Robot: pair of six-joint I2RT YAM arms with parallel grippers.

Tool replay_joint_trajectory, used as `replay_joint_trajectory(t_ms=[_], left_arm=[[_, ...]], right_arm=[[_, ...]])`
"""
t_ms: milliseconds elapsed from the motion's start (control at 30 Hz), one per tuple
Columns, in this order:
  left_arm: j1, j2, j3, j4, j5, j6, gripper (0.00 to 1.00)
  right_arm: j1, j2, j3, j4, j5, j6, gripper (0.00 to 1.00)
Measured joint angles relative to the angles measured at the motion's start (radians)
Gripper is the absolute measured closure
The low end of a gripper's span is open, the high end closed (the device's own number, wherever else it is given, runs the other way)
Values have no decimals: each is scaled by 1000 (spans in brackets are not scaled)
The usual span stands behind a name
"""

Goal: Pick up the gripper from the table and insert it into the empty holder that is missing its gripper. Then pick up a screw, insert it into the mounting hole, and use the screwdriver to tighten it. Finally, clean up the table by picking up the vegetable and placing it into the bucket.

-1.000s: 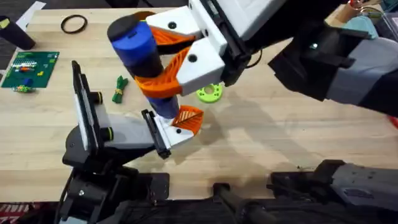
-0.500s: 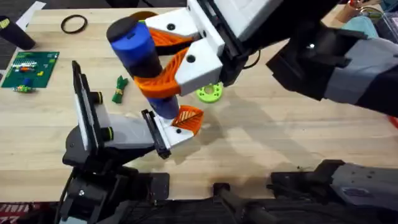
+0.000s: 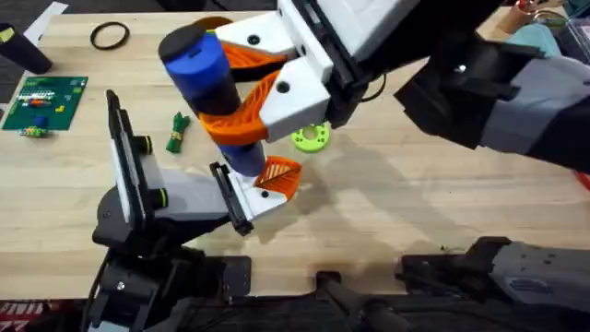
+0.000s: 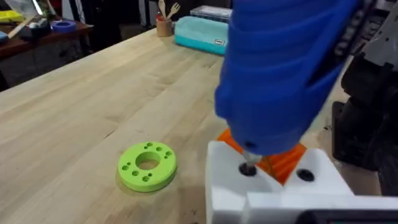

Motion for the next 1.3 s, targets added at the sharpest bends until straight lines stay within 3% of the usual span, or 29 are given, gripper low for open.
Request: replay_joint_trajectory(t_ms=[267, 533, 933, 1167, 1300], left_arm=[[0, 0, 0, 0, -2, 0, 993], [0, 0, 0, 0, 0, 0, 993], [0, 0, 0, 0, 0, 1, 993], [0, 0, 0, 0, 0, 1, 993], [0, 0, 0, 0, 0, 1, 993]], right_arm=[[-3, 5, 1, 157, -18, 83, 897], [-32, 2, 81, 167, -18, 137, 897], [-117, -2, 92, 152, -65, 153, 897], [-242, -10, 102, -248, -86, -38, 897], [-321, -8, 111, -535, 2, -221, 897]])
